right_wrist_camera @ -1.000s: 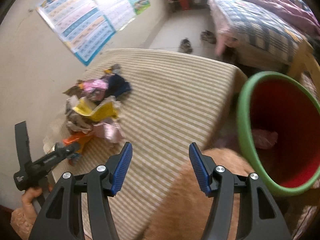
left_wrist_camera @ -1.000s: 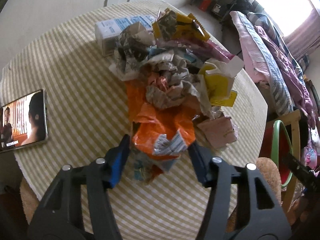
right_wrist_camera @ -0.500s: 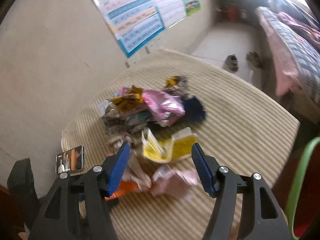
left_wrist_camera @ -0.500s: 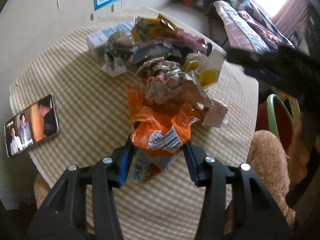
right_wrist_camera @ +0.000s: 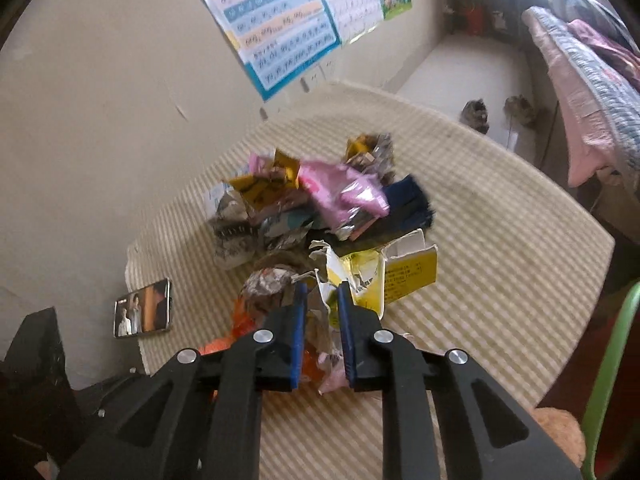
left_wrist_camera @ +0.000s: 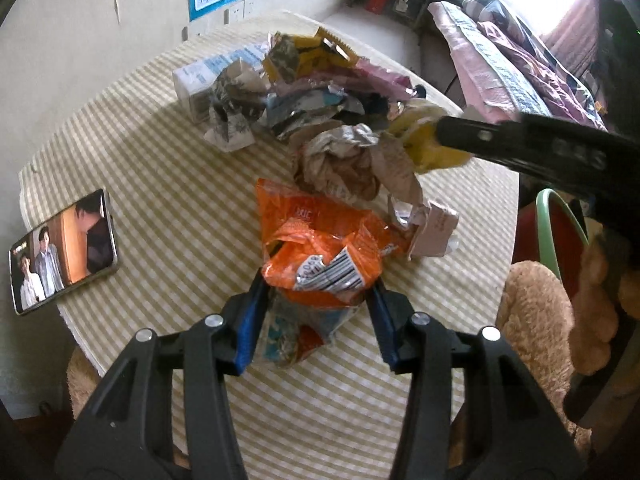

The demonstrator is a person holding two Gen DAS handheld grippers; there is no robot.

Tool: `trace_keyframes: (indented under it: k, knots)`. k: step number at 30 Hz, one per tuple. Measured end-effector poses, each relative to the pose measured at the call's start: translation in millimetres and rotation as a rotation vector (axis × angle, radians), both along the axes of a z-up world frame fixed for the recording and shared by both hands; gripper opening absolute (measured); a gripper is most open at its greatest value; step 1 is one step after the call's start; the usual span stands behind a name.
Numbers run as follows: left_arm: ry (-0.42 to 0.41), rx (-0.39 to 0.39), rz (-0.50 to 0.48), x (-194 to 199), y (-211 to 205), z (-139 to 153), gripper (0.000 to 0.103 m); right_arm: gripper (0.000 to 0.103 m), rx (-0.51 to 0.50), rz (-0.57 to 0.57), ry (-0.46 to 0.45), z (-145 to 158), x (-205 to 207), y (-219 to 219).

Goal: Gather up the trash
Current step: 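Lift the orange bag with the left tool while the right tool grasps a yellow box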

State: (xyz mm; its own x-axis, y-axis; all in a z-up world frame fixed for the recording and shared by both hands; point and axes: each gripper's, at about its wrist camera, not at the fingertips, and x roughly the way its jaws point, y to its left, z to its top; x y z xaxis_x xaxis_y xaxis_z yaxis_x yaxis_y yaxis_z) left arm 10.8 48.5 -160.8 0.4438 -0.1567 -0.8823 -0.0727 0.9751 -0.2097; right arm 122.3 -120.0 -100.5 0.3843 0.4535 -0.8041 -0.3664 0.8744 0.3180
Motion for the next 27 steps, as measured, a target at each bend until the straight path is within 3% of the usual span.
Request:
trace_keyframes:
  k: [7, 17, 27]
  knots:
    - [-0.055, 0.016, -0.003, 0, -1, 19, 0.046, 0.015, 0.018, -0.048, -0.078, 24, -21, -35]
    - [-0.118, 0.061, 0.012, -3, -2, 46, 0.046, 0.015, 0.042, -0.113, -0.063, 21, -46, -65]
    - [-0.154, 0.058, -0.056, 0, -35, 63, 0.046, 0.015, 0.066, -0.172, -0.094, 27, -66, -96]
